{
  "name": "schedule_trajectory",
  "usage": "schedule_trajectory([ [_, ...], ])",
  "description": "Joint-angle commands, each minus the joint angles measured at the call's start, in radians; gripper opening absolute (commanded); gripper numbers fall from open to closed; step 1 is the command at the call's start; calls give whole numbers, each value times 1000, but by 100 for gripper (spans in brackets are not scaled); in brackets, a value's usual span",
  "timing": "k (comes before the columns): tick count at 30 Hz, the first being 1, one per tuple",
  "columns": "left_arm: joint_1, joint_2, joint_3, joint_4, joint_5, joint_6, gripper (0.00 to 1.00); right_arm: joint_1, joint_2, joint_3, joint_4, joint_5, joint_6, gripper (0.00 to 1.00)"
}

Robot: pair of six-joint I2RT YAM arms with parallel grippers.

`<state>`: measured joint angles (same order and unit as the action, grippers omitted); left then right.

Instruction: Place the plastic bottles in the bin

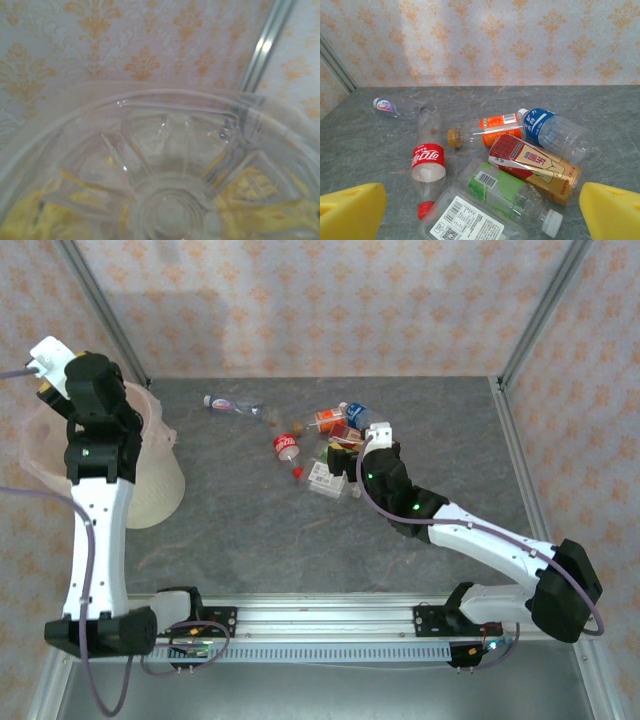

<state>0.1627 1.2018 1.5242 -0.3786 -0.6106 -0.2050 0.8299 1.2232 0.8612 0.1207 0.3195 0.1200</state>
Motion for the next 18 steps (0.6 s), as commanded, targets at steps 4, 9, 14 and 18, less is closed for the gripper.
schedule_trajectory([
  [4, 87, 110, 29, -37, 9, -24, 58, 2, 5, 35, 6, -16, -5, 99],
  [9, 179, 172, 35, -85, -22, -56, 59, 1, 10, 42, 4, -26, -8, 99],
  [14, 233, 219, 20, -57, -18, -23, 62, 1, 20, 55, -3, -41, -14, 99],
  [18, 271, 268, 60, -114, 10, -61, 70, 1, 18, 58, -6, -50, -10, 99],
])
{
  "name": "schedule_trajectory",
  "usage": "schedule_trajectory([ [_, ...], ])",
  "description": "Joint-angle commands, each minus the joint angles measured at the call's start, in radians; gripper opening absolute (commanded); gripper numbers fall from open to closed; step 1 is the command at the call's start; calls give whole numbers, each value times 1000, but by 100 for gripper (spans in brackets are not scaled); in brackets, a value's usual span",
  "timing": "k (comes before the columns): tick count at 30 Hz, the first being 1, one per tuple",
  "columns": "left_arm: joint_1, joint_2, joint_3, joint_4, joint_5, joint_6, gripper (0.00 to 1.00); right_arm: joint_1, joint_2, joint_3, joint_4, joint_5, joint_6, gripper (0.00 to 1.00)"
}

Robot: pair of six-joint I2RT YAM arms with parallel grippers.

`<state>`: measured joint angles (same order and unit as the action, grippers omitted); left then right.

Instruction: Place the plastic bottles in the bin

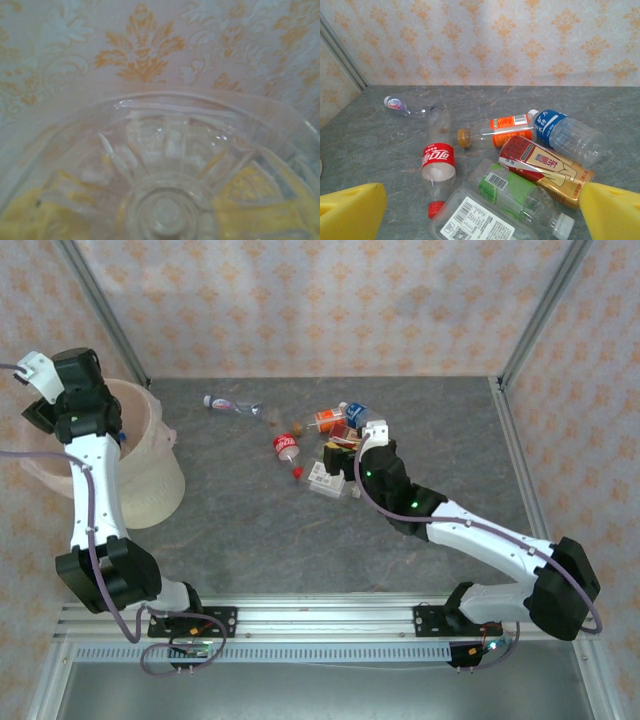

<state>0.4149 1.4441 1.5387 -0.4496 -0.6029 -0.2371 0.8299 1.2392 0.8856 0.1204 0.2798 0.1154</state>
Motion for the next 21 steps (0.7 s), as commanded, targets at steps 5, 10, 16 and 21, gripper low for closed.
schedule_trajectory([
  [5, 19, 90, 143, -168, -9, -86, 93, 1, -4, 26, -5, -8, -2, 99],
  [10, 18, 85, 175, -223, 104, -146, 100, 1, -17, 10, 4, 7, 4, 99],
  [16, -11, 36, 173, -243, 299, -222, 100, -15, 4, 1, -15, 33, 59, 99],
  [21, -109, -12, 161, -212, 379, -231, 100, -61, 29, 5, -64, -73, 59, 99],
])
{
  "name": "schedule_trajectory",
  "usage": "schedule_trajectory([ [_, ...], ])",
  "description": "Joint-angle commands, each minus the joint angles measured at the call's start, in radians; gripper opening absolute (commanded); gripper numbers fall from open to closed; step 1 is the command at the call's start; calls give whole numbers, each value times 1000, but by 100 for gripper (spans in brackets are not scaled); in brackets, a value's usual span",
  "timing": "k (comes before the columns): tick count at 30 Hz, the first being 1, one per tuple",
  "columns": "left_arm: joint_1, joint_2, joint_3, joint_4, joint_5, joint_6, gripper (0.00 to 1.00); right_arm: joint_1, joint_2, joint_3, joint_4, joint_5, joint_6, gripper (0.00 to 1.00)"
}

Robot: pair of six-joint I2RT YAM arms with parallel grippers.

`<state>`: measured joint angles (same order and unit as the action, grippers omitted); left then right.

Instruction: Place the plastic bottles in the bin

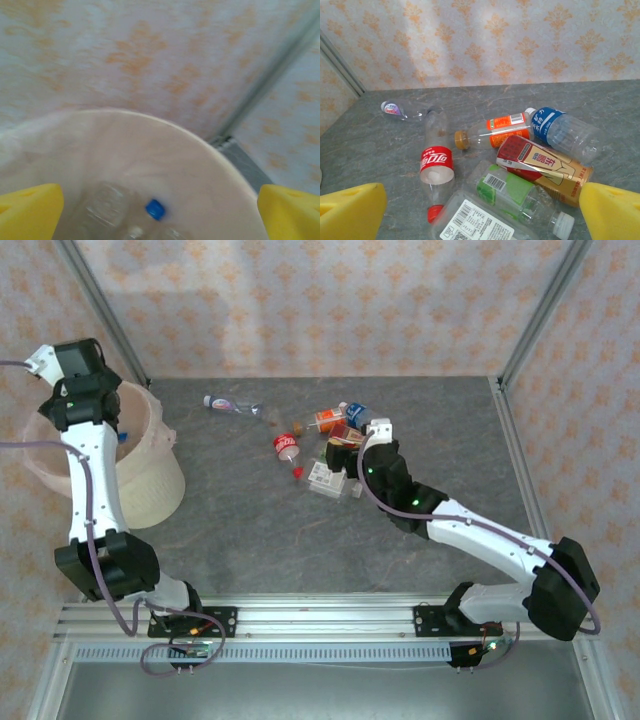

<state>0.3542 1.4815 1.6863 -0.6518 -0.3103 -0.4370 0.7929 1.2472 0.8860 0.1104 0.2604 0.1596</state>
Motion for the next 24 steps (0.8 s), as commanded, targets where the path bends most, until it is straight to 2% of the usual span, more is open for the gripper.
schedule_trajectory([
  [1, -71, -57, 13, -7, 103, -34, 100, -38, 28, 12, -79, -85, 3, 99],
  [6, -183, -90, -9, 26, 171, -52, 100, -102, 58, 34, -193, -192, -21, 99],
  [13, -339, -102, -77, 69, 303, -97, 100, -200, 72, -23, -211, -405, 202, 99],
  [16, -406, -111, -146, 107, 320, -161, 100, -247, 75, -71, -169, -470, 303, 99],
  [21, -525, -104, -271, 191, 383, -154, 100, -317, 98, -113, -118, -568, 417, 96],
  [24, -592, -80, -345, 243, 435, -146, 100, -331, 128, -111, -131, -575, 445, 96],
])
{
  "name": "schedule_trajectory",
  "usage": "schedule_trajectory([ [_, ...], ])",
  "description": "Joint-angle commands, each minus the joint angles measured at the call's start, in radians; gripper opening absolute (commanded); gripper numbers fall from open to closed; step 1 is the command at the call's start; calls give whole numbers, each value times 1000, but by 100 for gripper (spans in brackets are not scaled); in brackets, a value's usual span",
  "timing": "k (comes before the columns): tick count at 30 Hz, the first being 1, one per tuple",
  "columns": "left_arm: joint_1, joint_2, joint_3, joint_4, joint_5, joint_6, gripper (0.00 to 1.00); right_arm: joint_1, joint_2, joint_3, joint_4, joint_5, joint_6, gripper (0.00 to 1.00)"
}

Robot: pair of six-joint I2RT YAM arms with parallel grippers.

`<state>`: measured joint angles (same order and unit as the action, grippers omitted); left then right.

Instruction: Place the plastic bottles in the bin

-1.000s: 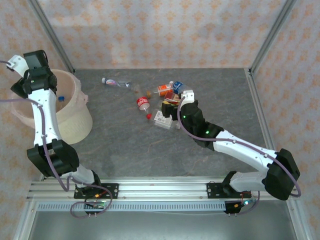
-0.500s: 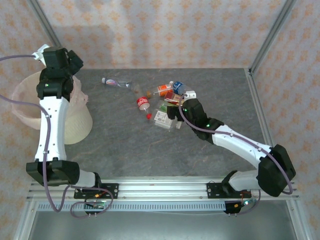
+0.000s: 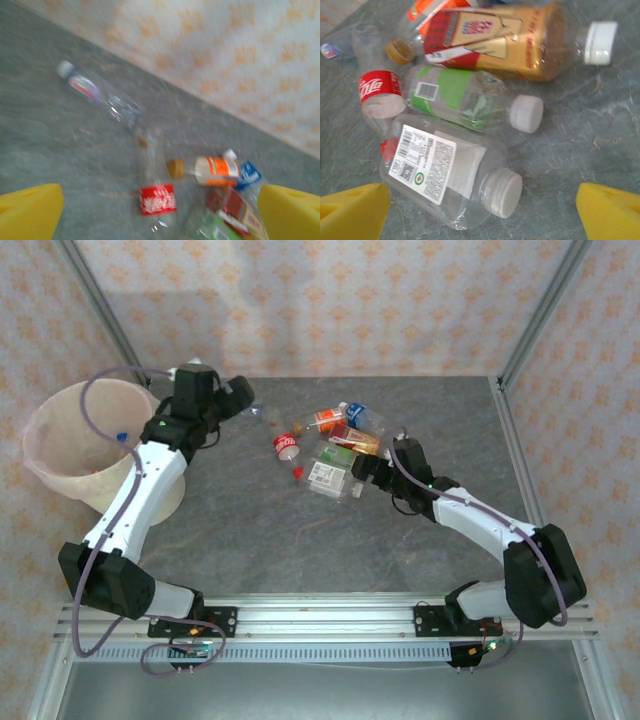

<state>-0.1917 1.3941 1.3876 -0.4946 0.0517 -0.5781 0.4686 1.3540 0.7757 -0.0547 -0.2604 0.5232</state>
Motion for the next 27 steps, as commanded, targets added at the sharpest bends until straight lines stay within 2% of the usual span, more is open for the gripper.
schedule_trajectory([
  [1, -61, 22, -61, 93, 95, 2, 100, -9, 32, -1, 33, -54, 83, 97],
  [7, -134, 151, -104, 72, 175, 3, 100, -13, 104, -8, 74, -82, 111, 99],
  [11, -192, 230, -120, 52, 152, 9, 100, -13, 157, -17, 154, -164, 84, 99],
  [19, -235, 335, -111, -4, 86, -48, 100, -1, 236, 1, 179, -244, -109, 98],
  [27, -234, 305, -163, 23, 89, -118, 100, 110, 273, 11, 185, -245, -276, 96],
])
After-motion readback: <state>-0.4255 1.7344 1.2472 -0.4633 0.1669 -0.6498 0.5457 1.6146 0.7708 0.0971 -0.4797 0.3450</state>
